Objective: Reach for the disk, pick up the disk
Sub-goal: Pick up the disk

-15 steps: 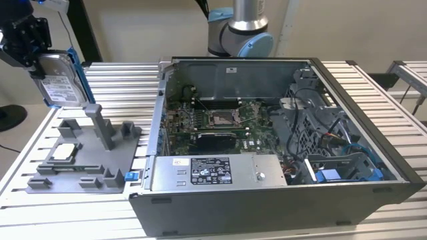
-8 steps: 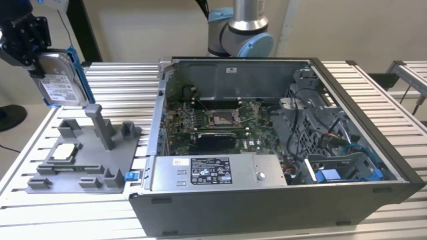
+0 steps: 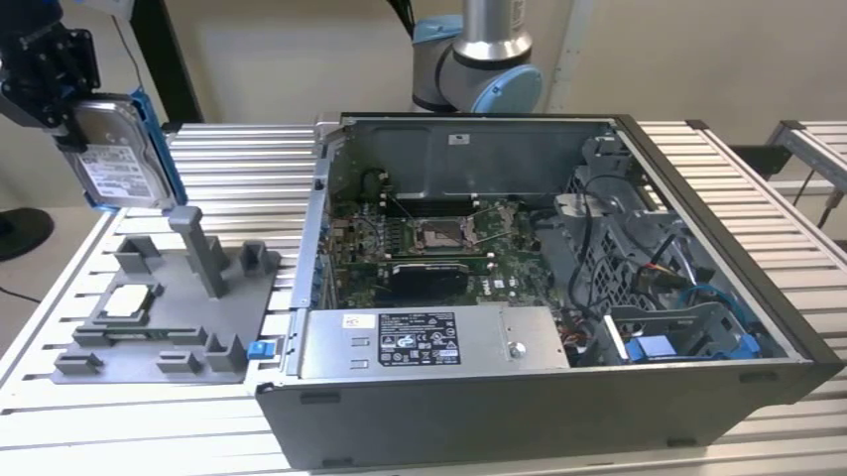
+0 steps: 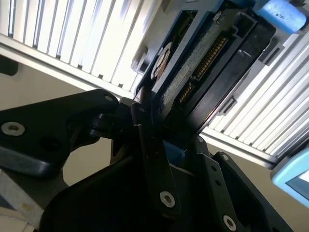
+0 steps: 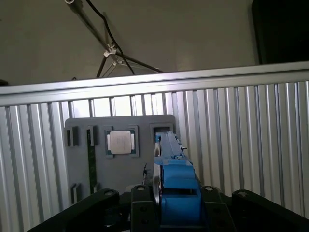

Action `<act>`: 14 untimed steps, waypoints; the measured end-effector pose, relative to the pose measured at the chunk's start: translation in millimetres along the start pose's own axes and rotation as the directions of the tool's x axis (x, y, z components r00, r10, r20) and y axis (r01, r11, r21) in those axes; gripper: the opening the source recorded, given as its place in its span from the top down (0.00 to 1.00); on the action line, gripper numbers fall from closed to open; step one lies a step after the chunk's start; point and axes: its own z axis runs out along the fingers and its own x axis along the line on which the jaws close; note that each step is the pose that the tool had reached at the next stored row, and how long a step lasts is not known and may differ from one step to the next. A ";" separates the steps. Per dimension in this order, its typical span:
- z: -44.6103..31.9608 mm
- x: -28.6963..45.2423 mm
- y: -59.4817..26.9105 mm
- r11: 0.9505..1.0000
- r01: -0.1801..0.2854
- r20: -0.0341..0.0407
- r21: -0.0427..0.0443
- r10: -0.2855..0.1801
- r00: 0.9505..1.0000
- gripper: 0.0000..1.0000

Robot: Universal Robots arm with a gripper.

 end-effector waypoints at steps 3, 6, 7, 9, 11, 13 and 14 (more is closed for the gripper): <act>-4.8 -0.1 0.2 1.000 0.000 0.000 0.000 0.000 1.000 1.00; -10.3 -0.2 0.3 1.000 0.000 0.000 0.000 0.000 1.000 1.00; -12.3 -0.3 0.4 1.000 0.000 0.000 0.000 0.000 1.000 1.00; -17.4 -0.4 0.6 1.000 0.000 0.000 0.000 0.000 1.000 1.00; -22.7 -0.6 0.8 1.000 0.000 0.000 0.000 0.000 1.000 1.00; -27.2 -0.8 1.0 1.000 0.000 0.000 0.000 0.000 1.000 1.00; -29.3 -0.8 1.1 1.000 0.000 0.000 0.000 0.000 1.000 1.00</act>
